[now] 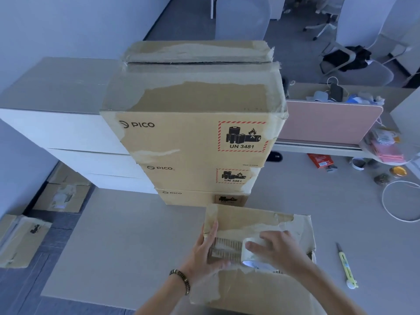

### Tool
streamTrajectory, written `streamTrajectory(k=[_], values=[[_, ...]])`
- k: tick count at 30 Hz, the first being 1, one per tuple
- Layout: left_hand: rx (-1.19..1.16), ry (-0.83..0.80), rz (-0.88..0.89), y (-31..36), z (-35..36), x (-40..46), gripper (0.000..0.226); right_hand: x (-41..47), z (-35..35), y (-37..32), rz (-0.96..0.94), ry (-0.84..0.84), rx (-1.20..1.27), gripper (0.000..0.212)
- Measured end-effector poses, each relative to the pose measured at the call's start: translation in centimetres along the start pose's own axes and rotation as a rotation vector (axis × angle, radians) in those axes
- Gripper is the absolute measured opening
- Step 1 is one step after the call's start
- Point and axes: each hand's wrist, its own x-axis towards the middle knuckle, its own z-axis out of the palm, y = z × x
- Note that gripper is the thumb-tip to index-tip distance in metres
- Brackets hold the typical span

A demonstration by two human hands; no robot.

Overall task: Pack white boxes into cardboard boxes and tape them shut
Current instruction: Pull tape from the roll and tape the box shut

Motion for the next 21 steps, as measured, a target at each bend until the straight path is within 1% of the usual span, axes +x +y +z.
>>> streamTrajectory(k=[2, 3, 4, 6, 8, 9, 10, 13, 15, 19, 20, 21], values=[[0.021, -0.005, -0.023, 0.6, -0.3, -0.3, 0.110, -0.8, -0.5, 1.2, -0.061, -0.080, 0.241, 0.061], [0.027, -0.004, -0.035, 0.9, -0.4, -0.4, 0.109, -1.1, -0.7, 1.7, -0.066, -0.118, 0.326, 0.057], [0.025, -0.009, -0.047, 1.1, -0.5, -0.4, 0.107, -1.5, -0.8, 2.2, -0.053, -0.137, 0.351, 0.054], [0.035, -0.022, -0.066, 1.6, -0.5, -0.6, 0.106, -1.9, -0.8, 2.7, -0.024, -0.104, 0.249, 0.053], [0.042, -0.026, -0.088, 1.8, -0.4, -0.8, 0.106, -2.0, -1.1, 3.0, -0.025, -0.025, 0.047, 0.060], [0.044, -0.020, -0.095, 1.8, -0.3, -0.9, 0.106, -2.0, -1.3, 3.3, -0.035, 0.000, -0.017, 0.064], [0.041, -0.013, -0.098, 1.8, -0.3, -1.0, 0.106, -2.0, -1.6, 3.8, -0.056, 0.005, -0.012, 0.065], [0.038, -0.006, -0.114, 2.4, -0.3, -1.2, 0.104, -2.5, -2.5, 4.6, -0.107, -0.091, 0.209, 0.073], [0.059, -0.004, -0.119, 2.7, -0.2, -1.3, 0.104, -3.0, -2.5, 4.6, -0.092, -0.113, 0.285, 0.079], [0.081, -0.005, -0.122, 2.7, -0.3, -1.4, 0.104, -2.6, -1.9, 5.1, -0.030, -0.081, 0.202, 0.098], [0.101, -0.004, -0.112, 2.9, -0.3, -1.5, 0.104, -2.5, -2.0, 5.2, -0.009, -0.079, 0.188, 0.101], [0.128, -0.005, -0.106, 3.1, -0.3, -1.5, 0.104, -2.4, -2.0, 5.1, 0.014, -0.079, 0.193, 0.099]])
